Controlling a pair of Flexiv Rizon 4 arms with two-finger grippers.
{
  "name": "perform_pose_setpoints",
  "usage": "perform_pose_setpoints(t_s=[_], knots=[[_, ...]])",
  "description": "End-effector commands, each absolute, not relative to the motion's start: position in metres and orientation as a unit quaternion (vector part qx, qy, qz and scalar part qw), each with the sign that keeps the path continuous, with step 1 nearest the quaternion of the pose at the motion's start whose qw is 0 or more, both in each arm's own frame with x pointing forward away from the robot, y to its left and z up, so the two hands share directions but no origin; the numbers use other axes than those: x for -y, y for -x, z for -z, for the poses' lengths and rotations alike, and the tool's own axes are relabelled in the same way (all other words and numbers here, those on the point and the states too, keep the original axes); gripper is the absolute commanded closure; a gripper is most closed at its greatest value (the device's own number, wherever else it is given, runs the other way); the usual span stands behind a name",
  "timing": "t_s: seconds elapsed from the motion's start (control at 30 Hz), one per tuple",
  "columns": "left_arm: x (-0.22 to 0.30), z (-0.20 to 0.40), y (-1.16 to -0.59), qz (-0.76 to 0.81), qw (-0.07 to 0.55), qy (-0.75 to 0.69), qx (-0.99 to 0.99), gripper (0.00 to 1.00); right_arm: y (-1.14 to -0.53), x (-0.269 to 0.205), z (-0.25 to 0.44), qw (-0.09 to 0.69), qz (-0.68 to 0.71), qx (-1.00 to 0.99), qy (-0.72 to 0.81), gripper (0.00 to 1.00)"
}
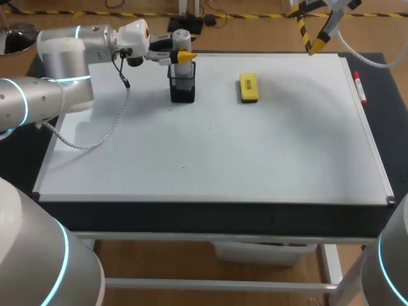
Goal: Pick up the inspection probe, press it on each red-marked spot on the whiteboard one by one, put down the probe, pick up the eraser, and wipe off all the red marks.
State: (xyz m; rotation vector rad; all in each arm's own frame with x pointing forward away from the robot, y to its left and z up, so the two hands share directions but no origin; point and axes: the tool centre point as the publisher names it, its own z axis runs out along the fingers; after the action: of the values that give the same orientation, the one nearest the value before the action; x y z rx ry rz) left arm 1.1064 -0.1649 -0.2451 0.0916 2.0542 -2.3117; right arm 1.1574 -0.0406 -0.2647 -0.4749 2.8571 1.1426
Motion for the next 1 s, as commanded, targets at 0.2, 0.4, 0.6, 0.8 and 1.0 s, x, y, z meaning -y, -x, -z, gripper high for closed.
perform_pose_setpoints(t_s=[0.2,0.4,0.6,0.8,1.0], knots=[[0.166,0.258,-1.115,0.751,0.012,-0.032,-0.659,1.00,-1.158,0.041,0.264,0.013,-0.365,-0.918,0.154,0.00],[0.166,0.263,-1.116,0.750,0.008,-0.030,-0.660,1.00,-1.158,0.041,0.264,0.013,-0.365,-0.918,0.154,0.00],[0.165,0.267,-1.116,0.750,0.005,-0.033,-0.661,1.00,-1.158,0.041,0.264,0.013,-0.365,-0.918,0.154,0.00],[0.164,0.270,-1.117,0.750,0.000,-0.031,-0.661,1.00,-1.158,0.041,0.264,0.013,-0.365,-0.918,0.154,0.00],[0.163,0.272,-1.118,0.749,-0.005,-0.027,-0.662,0.00,-1.158,0.041,0.264,0.013,-0.365,-0.918,0.154,0.00]])
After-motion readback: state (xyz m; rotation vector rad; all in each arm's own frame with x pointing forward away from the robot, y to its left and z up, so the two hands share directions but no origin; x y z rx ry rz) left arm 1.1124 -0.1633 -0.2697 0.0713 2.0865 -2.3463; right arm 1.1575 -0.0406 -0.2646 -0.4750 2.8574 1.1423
